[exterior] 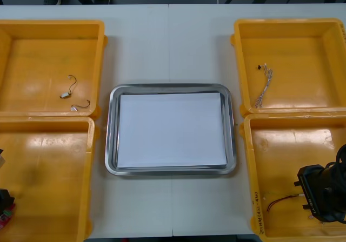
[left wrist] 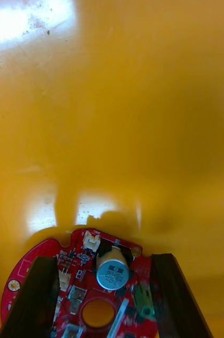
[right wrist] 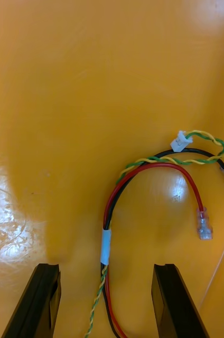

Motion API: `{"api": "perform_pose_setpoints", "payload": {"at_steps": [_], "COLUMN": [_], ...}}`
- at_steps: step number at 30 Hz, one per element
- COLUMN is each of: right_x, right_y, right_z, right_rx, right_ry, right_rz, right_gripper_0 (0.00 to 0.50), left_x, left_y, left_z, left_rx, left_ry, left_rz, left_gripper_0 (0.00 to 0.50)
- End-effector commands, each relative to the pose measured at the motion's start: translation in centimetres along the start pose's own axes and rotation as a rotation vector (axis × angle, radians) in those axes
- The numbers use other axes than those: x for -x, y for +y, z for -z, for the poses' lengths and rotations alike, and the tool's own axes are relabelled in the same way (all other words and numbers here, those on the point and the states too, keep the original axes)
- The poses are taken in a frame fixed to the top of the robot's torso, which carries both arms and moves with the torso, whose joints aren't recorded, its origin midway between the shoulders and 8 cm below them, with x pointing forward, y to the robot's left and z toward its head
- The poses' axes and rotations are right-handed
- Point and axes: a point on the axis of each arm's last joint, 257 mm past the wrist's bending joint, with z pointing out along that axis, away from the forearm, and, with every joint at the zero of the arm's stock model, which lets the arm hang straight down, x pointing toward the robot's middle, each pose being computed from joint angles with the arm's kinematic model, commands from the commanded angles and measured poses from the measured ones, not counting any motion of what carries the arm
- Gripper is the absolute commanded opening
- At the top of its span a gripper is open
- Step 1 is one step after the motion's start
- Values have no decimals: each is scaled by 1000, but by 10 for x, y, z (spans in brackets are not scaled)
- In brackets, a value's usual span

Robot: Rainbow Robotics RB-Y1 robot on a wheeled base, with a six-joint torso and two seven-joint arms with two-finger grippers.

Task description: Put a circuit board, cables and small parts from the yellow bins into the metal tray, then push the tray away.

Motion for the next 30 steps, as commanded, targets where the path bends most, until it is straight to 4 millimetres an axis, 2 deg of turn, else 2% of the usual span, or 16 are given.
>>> {"api": "perform_pose_setpoints", "payload": {"at_steps": [1,8,18,19,21,26,27,28,29,30], "right_x": [-6,-6,0,1,2,5,5,5,6,6], "right_y": [-13,-14,-18,-18,-17,-17,-17,-18,-18,-19], "right_z": [-14,-26,-40,-40,-43,-47,-48,-49,-50,-50], "right_rx": [-13,-3,9,9,16,24,27,25,27,27], "right_ry": [9,1,-10,-12,-12,-17,-17,-16,-19,-19], "right_rz": [-46,-49,-65,-67,-73,-83,-85,-87,-87,-89], "right_gripper_0": [500,500,500,482,410,401,323,292,226,189], "left_x": [-4,5,5,5,4,-1,-2,-2,-1,-2], "left_y": [-6,-7,-8,-9,-10,-7,-6,-5,-5,-5], "left_z": [16,30,26,26,25,21,19,18,17,17], "left_rx": [0,6,14,13,14,16,15,16,15,15], "left_ry": [2,-19,-9,-9,-2,12,15,14,14,13], "left_rz": [-123,-127,-156,-160,-186,-259,-278,-282,-290,-290], "left_gripper_0": [500,500,500,500,500,500,500,500,500,500]}}
